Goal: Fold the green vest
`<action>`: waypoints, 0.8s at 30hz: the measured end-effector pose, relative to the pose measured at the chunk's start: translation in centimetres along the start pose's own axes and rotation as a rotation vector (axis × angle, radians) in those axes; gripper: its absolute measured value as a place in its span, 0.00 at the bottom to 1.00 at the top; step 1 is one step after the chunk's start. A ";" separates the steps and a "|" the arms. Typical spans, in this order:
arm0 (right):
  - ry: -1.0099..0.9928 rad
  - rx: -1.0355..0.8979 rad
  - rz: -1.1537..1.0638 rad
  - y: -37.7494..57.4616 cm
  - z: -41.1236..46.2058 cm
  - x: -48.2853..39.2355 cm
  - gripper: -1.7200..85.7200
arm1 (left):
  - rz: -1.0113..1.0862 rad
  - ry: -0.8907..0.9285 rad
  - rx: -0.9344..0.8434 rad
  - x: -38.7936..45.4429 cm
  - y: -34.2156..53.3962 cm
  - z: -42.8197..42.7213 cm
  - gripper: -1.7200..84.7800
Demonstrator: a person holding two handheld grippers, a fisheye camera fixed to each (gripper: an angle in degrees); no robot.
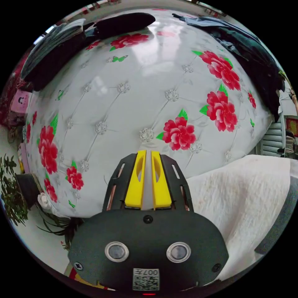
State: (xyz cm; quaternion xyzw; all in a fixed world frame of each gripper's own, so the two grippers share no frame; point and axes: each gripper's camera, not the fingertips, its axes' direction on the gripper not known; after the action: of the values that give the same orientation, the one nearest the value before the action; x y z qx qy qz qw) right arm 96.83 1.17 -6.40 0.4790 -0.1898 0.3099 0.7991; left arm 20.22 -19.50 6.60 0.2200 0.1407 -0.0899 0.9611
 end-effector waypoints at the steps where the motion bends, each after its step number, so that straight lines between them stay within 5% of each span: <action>1: -0.045 0.020 -0.038 0.9 -1.7 -1.4 0.03 | -0.017 0.005 0.009 -0.1 1.3 -0.3 0.04; 9: -0.508 -0.111 -0.390 14.2 -7.4 -17.7 0.02 | -0.086 0.068 0.120 -0.6 7.8 -3.5 0.06; 16: -1.146 -0.696 -0.701 37.0 -7.1 -37.4 0.03 | -0.162 0.139 0.230 -1.5 11.8 -5.7 0.09; 19: -1.169 -0.962 -0.884 45.8 -7.3 -42.8 0.05 | -0.201 0.141 0.241 -1.8 13.8 -5.9 0.10; 24: -0.988 -0.964 -1.016 50.3 -7.1 -40.6 0.08 | -0.212 0.071 0.219 -1.7 16.0 -5.3 0.11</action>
State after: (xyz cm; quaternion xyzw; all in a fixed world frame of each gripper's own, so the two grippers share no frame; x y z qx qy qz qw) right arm 32.91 12.26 -1.55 0.1939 -0.3895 -0.4445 0.7830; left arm 21.15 -2.76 8.86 0.3103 0.1866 -0.1979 0.9109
